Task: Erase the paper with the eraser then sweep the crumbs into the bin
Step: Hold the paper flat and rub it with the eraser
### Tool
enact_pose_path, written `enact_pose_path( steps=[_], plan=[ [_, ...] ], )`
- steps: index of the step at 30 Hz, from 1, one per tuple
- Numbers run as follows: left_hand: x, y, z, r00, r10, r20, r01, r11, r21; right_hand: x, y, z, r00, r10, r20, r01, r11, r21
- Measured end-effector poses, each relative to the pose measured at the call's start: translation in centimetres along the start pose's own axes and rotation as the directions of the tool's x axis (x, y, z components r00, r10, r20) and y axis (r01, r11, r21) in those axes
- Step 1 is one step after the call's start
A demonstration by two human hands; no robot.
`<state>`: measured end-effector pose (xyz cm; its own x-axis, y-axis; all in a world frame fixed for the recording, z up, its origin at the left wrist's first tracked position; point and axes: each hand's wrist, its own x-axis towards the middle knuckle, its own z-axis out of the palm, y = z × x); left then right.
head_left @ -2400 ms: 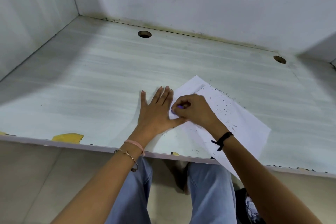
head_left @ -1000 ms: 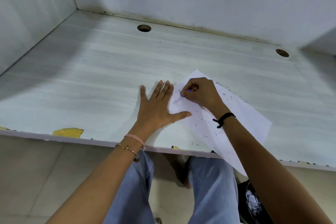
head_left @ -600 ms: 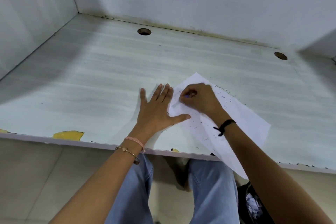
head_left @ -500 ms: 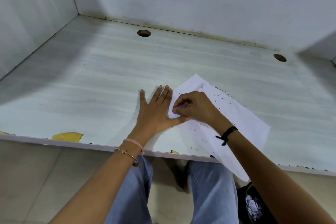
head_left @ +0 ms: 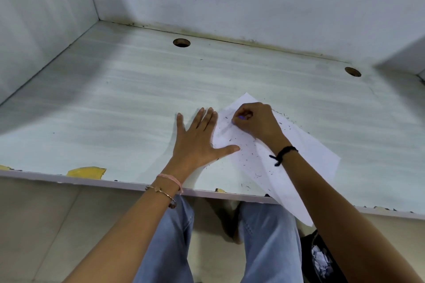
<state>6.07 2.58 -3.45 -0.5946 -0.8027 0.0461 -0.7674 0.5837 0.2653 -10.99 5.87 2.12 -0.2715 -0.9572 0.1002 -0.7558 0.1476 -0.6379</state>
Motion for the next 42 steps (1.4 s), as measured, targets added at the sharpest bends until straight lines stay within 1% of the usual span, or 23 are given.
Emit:
enact_pose_path(
  steps=[3,4,5,7,8,9,11,12,13,14,17,19,22,27,31,34,37,40,42],
  plan=[
    [0.1,-0.2,0.1,1.0,0.014,-0.005,-0.014,1.0,0.026,-2.2,-1.2,1.4,0.972,-0.093,0.217,0.095,0.996,0.001],
    [0.1,-0.2,0.2,1.0,0.013,-0.007,-0.013,0.999,0.029,-2.3,-1.1,1.3,0.967,-0.1,0.233,0.101,0.995,0.008],
    [0.1,-0.2,0.2,1.0,0.007,-0.004,-0.007,1.0,0.019,-1.7,-0.6,1.1,0.98,-0.082,0.182,0.081,0.997,0.011],
    [0.1,0.0,0.1,1.0,0.0,0.0,0.0,1.0,-0.003,-0.3,0.3,0.3,1.0,-0.012,0.026,0.011,0.999,0.045],
    [0.0,0.0,0.1,1.0,-0.002,0.0,0.002,1.0,-0.006,0.1,0.5,0.3,1.0,0.011,-0.01,-0.011,0.998,0.06],
    [0.0,0.0,0.1,1.0,-0.004,0.002,0.004,1.0,-0.008,0.1,0.3,0.4,1.0,0.005,0.0,-0.005,0.999,0.051],
    [0.0,0.0,0.0,1.0,0.0,0.002,0.0,1.0,-0.004,-1.1,-0.6,1.1,0.989,-0.066,0.132,0.066,0.998,0.007],
    [0.0,0.0,0.0,1.0,0.004,-0.001,-0.004,1.0,0.006,-1.8,-1.0,1.2,0.973,-0.085,0.212,0.083,0.996,0.017],
    [0.0,0.0,-0.1,1.0,0.006,-0.003,-0.006,1.0,0.012,-2.0,-1.0,1.1,0.961,-0.084,0.262,0.078,0.996,0.033],
    [0.0,0.0,-0.1,1.0,0.004,-0.001,-0.004,1.0,0.01,-1.8,-0.7,0.7,0.965,-0.069,0.253,0.059,0.997,0.045],
    [-0.1,0.0,-0.1,1.0,-0.001,0.014,0.001,1.0,0.004,-0.1,1.2,-0.6,0.998,0.029,0.049,-0.032,0.997,0.068],
    [0.0,0.0,-0.1,1.0,0.001,0.019,-0.001,1.0,0.01,0.2,1.9,-0.8,0.997,0.074,-0.014,-0.071,0.989,0.126],
    [0.1,-0.2,0.1,1.0,0.015,0.013,-0.015,1.0,0.014,-0.5,2.3,-0.5,0.998,0.059,-0.012,-0.057,0.983,0.173],
    [0.0,-0.1,0.2,1.0,0.02,-0.005,-0.02,1.0,0.001,-1.5,3.1,-0.9,0.998,0.018,0.054,-0.03,0.976,0.214],
    [0.8,0.5,0.1,0.998,0.023,-0.057,-0.028,0.996,-0.089,-1.7,3.7,-1.3,0.996,0.035,0.076,-0.061,0.923,0.38],
    [2.5,1.0,-0.2,0.996,0.09,0.015,-0.087,0.989,-0.12,-1.4,4.1,-1.6,0.994,0.072,0.081,-0.103,0.863,0.494],
    [3.9,1.4,-0.1,0.988,0.133,0.076,-0.127,0.989,-0.076,-1.3,4.1,-1.4,0.995,0.08,0.062,-0.1,0.882,0.46],
    [4.4,1.3,0.5,0.991,0.123,0.056,-0.121,0.992,-0.045,-1.5,3.4,-0.9,0.997,0.079,0.015,-0.078,0.909,0.409],
    [4.4,1.3,0.7,0.991,0.125,0.045,-0.124,0.992,-0.03,-1.8,3.0,-0.3,0.999,0.027,0.026,-0.034,0.945,0.326]
  ],
)
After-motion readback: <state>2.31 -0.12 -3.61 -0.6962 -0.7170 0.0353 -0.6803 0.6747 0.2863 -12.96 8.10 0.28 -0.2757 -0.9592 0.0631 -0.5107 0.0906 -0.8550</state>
